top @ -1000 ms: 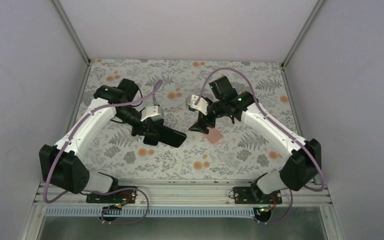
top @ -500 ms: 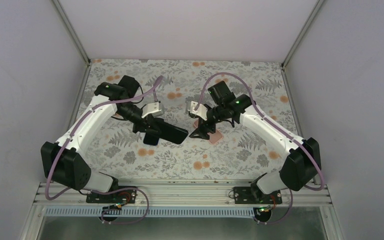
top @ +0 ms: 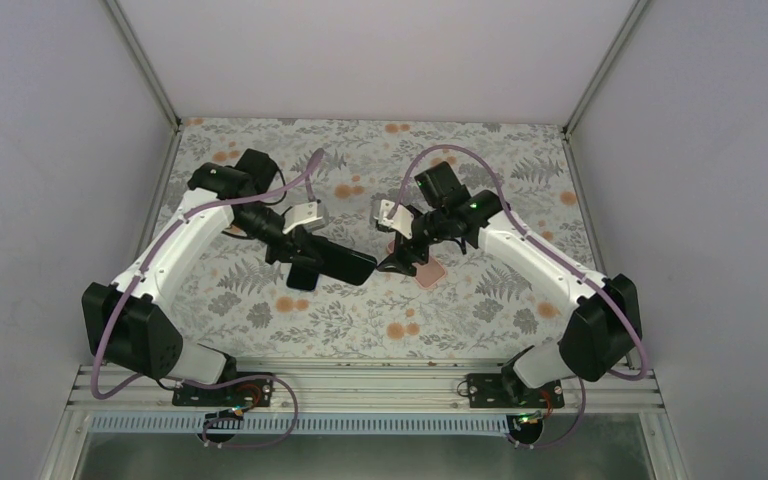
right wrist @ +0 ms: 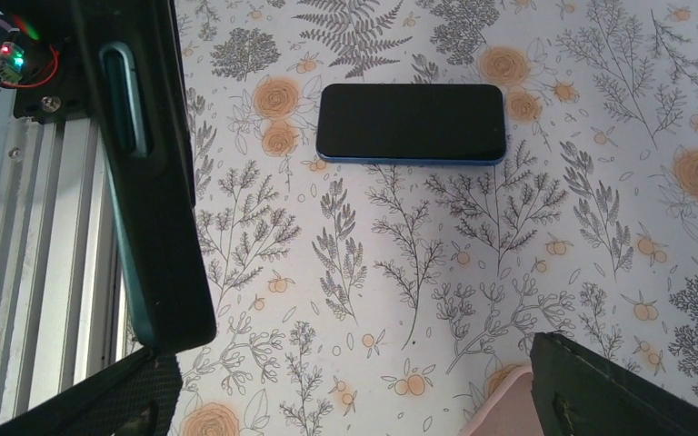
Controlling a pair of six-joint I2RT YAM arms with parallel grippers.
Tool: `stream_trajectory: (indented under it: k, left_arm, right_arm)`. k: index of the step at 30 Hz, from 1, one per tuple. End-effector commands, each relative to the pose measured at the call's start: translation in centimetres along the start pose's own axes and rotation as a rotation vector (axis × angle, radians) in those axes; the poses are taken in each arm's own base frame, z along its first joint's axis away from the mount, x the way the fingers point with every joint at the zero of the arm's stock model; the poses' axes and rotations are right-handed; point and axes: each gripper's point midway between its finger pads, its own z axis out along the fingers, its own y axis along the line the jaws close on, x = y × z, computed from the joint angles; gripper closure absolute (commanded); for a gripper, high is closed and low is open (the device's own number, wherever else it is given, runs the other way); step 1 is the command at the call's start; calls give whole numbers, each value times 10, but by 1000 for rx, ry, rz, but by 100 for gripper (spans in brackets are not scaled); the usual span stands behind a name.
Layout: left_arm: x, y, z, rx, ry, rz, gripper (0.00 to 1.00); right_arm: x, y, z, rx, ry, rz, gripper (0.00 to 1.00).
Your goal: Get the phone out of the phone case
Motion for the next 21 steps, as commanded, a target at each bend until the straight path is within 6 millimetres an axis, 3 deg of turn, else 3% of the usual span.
stream_trajectory:
  k: [1,5,13,21]
  left_arm:
    - [-17,-10,-5,30,-77,43,98]
    - [-16,-12,-2,50,-85,42,98]
    - [-16,-26,4,89,-87,62,98]
    - [-11,-40,11,124,-78,78,98]
  right_arm:
    - [-1,-17,5,53,-9,14,6]
    - [-8,-26,4,82,-23,14,6]
    - [-27,-61,5,180,-24,22,6]
    - [-42,-76,-1,209,-61,18,5]
